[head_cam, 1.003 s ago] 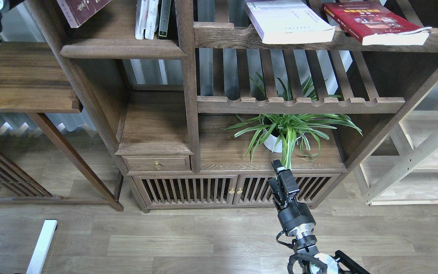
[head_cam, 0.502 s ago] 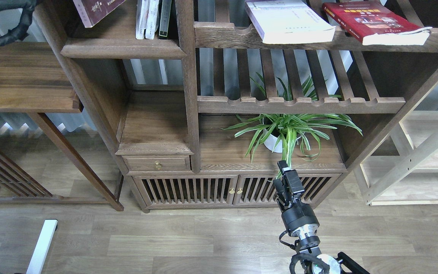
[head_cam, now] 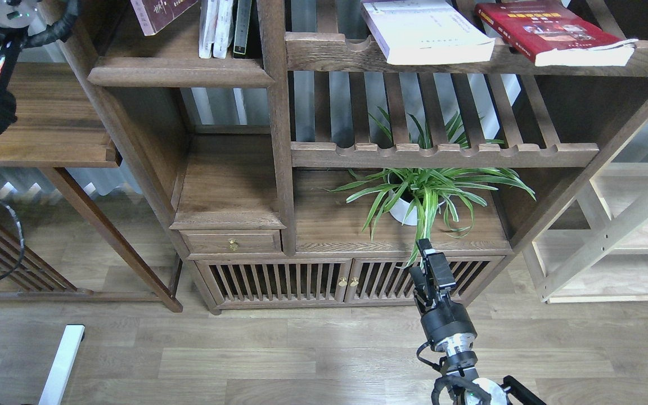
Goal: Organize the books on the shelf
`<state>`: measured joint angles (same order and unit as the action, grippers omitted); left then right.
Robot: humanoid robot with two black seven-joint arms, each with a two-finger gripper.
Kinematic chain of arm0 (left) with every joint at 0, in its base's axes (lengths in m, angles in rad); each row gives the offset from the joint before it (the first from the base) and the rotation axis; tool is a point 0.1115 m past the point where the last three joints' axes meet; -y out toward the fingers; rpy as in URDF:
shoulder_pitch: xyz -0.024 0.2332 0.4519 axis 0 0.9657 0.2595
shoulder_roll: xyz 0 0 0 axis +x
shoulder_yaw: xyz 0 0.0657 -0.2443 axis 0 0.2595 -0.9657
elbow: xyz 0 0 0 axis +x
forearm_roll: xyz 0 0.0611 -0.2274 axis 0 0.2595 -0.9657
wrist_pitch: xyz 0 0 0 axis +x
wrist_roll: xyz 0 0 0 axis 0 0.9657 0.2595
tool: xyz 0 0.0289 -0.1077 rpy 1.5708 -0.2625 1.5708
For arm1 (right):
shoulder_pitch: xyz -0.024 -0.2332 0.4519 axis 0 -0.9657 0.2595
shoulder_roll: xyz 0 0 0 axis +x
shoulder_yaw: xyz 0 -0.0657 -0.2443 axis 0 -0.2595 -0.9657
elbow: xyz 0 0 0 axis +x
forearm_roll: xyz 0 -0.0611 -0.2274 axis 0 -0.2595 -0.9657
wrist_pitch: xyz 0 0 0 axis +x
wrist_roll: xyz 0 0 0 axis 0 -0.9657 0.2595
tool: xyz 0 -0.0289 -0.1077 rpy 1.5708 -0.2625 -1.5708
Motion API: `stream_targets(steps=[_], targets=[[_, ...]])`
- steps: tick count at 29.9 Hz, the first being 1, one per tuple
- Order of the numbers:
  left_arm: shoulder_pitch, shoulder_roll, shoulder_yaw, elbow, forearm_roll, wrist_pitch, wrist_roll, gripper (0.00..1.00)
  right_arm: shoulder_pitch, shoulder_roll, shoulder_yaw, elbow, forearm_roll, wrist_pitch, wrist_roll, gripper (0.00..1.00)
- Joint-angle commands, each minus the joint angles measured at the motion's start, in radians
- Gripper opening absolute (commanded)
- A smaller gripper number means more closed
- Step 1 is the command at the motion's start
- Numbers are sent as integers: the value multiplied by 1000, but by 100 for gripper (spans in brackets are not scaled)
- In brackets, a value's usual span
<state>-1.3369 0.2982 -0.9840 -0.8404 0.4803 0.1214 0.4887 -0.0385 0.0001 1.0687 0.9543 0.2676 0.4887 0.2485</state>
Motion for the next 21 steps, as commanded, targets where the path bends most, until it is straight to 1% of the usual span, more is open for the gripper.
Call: stream_targets(steps=[1,5,16,18,20,21], targets=[[-18,-37,5,44,-2,0,0,1,-3,0,1,0,2,0,0,99],[-16,-56,10,61,-2,0,0,1,-7,0,-1,1,2,0,0,99],[-19,-53,33,61,-3,-26,0,2,-24,0,-1,1,2,0,0,99],[-19,-54,33,58,-3,-26,0,3,-27,0,-1,4,2,0,0,99],[-16,-54,36,57,-2,-25,0,12,-31,0,-1,14,2,0,0,99],[-16,-53,42,55,-2,-25,0,14,-31,0,-1,15,2,0,0,99]])
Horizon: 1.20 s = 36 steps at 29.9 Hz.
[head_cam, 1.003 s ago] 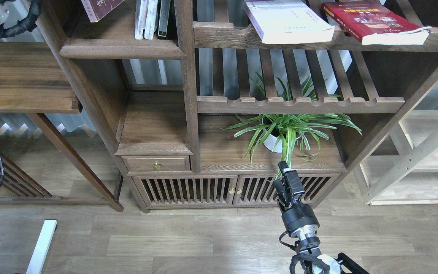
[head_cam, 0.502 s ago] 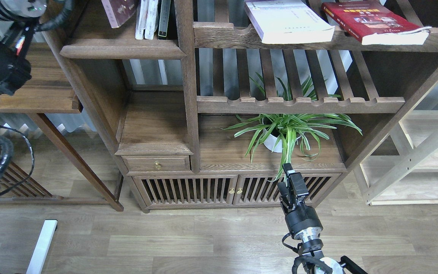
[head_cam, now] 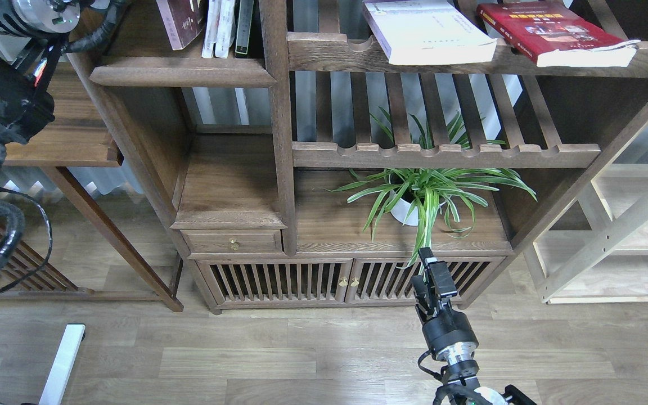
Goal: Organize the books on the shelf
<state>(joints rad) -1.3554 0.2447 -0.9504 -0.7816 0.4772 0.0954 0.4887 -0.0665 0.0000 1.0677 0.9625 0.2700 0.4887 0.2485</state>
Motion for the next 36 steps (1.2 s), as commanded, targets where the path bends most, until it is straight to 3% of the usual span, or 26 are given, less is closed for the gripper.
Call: stream_targets(steps=[1,6,16,36], targets=[[4,2,16,-8,1,4,0,14,-3,0,0,7,0,0,0,99],[7,2,24,-15,1,7,0,16,-3,0,0,7,0,0,0,99],[-1,-4,90,-8,6,30,0,44,-3,0,1,5,1,0,0,99],[-47,-33,79,-18,4,49,0,59,-9,0,-2,5,1,0,-2,99]])
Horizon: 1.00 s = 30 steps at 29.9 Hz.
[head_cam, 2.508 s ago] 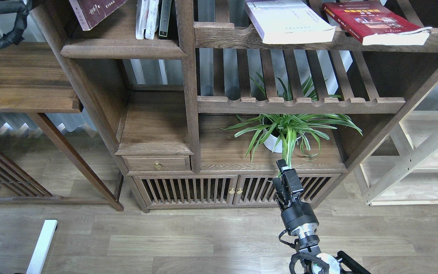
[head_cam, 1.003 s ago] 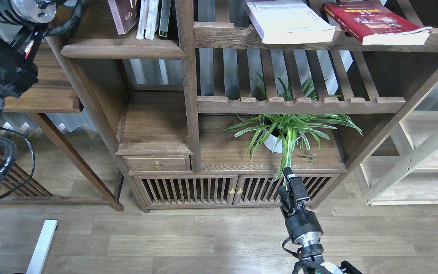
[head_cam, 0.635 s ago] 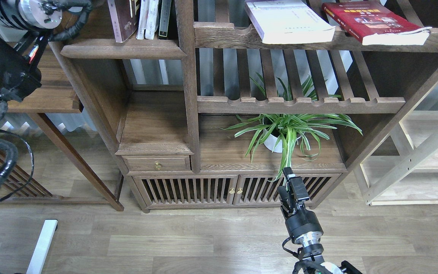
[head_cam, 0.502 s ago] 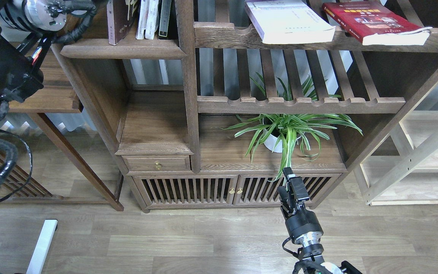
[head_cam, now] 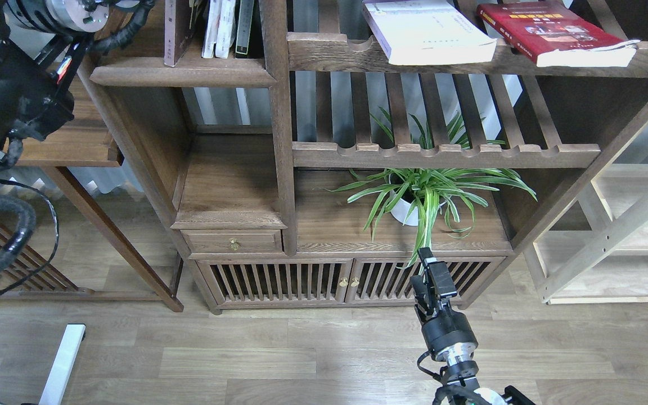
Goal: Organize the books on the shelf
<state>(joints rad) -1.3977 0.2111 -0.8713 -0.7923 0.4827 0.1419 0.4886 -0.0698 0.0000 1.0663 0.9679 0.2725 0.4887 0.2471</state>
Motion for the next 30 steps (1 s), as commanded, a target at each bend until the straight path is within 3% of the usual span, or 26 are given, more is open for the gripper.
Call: stream_targets(steps=[1,16,21,25,30], targets=[[-4,5,0,-13,-1,2,0,59,-11,0,0,0,0,0,1,99],[34,91,35,-215,-1,123,0,64,-42,0,-12,0,7,0,1,99],[100,192,54,-363,-1,163,0,66,-44,0,-16,0,22,0,44,99],[157,220,45,-464,-1,212,0,68,-59,0,-20,0,24,0,47,99],[198,220,38,-508,-3,238,0,68,-68,0,-37,0,24,0,47,99]])
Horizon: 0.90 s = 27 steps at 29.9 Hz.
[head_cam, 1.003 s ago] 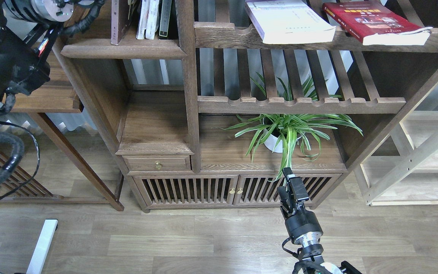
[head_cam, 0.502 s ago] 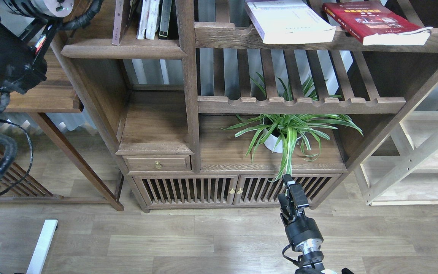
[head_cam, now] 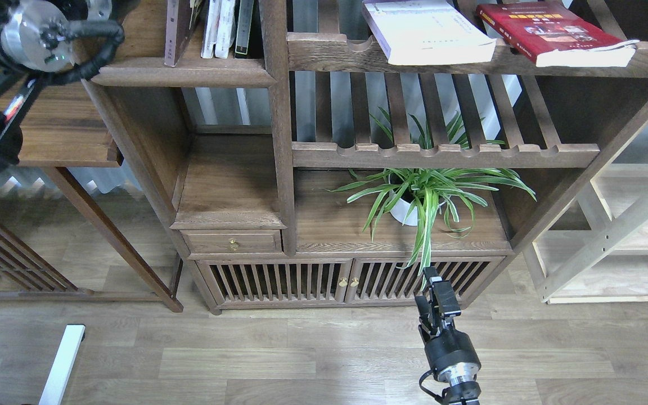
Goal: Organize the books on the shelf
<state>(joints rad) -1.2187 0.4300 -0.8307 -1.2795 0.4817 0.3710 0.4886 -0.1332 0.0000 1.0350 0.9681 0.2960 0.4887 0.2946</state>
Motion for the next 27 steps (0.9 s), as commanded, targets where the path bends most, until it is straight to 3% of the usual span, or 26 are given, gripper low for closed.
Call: stream_targets(steps=[1,12,21,25,27], targets=[[25,1,-2,-27,-2,9,0,69,-8,0,-6,0,0,0,0,99],[106,58,-5,-150,-2,29,0,71,-52,0,-12,0,6,0,0,99],[180,79,-113,-262,-3,29,0,73,-63,0,-44,0,-3,0,-14,99],[209,73,-182,-300,-5,26,0,94,-66,0,-49,0,-6,0,-17,99],[217,75,-212,-304,-5,25,0,98,-59,0,-39,1,-6,0,-18,99]])
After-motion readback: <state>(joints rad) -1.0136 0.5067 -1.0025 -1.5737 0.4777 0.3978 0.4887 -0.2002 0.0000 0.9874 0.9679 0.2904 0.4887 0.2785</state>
